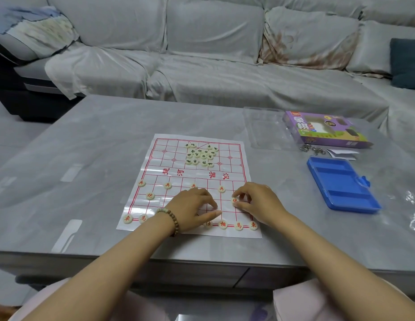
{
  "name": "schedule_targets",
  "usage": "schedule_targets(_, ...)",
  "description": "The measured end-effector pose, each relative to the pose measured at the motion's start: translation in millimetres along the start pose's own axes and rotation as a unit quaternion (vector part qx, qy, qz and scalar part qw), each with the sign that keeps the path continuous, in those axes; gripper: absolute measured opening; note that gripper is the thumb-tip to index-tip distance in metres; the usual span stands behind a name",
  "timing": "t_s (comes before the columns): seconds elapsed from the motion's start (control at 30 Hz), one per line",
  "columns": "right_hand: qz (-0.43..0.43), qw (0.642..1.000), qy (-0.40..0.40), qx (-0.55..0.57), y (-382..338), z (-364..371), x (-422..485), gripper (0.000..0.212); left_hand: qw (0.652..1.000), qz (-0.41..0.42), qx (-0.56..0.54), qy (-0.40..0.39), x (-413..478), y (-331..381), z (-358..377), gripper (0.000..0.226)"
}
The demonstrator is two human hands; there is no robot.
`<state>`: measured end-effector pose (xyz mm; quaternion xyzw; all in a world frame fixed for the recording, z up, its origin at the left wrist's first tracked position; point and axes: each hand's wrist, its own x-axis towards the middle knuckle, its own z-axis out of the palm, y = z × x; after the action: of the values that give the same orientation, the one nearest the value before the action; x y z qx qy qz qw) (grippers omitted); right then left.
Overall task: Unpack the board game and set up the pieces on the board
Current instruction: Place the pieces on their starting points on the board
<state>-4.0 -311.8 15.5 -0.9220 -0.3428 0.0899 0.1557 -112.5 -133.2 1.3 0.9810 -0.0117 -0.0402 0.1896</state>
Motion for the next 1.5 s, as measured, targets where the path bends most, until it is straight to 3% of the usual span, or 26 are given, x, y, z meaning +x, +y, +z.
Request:
schedule_targets(0.47, 0.031, 0.999, 0.026, 0.001, -3, 7, -1, 0.029, 1.0, -0.011, -0.007, 0.016, -1, -1, -8, 0.043)
schedule_targets(0.63, 0.032, 0.998, 0.039, 0.025, -7, 1, 3, 0.041, 0.992, -0.04, -0.021, 0.114, -2, -16, -29, 0.039)
schedule_targets(0.73, 0.022, 0.997, 0.067, 0.04, -13, -2, 14, 0.037, 0.984, -0.095, -0.014, 0.15, -2, -32, -36, 0.044)
schedule_targets(0.83, 0.011, 0.998, 0.055, 0.032, -20, 2, 25, 0.035, 0.983, -0.141, 0.009, 0.12, 2, -40, -34, 0.049)
schedule_targets(1.0, 0.015, 1.0, 0.024, -0.002, -26, 4, 35, 0.039, 0.986, -0.14, 0.062, 0.06, 12, -39, -26, 0.051)
schedule_targets(1.5, 0.009, 0.999, 0.032, -0.002, -24, 8, 41, 0.03, 0.987, -0.142, 0.057, 0.04, 22, -43, -23, 0.05)
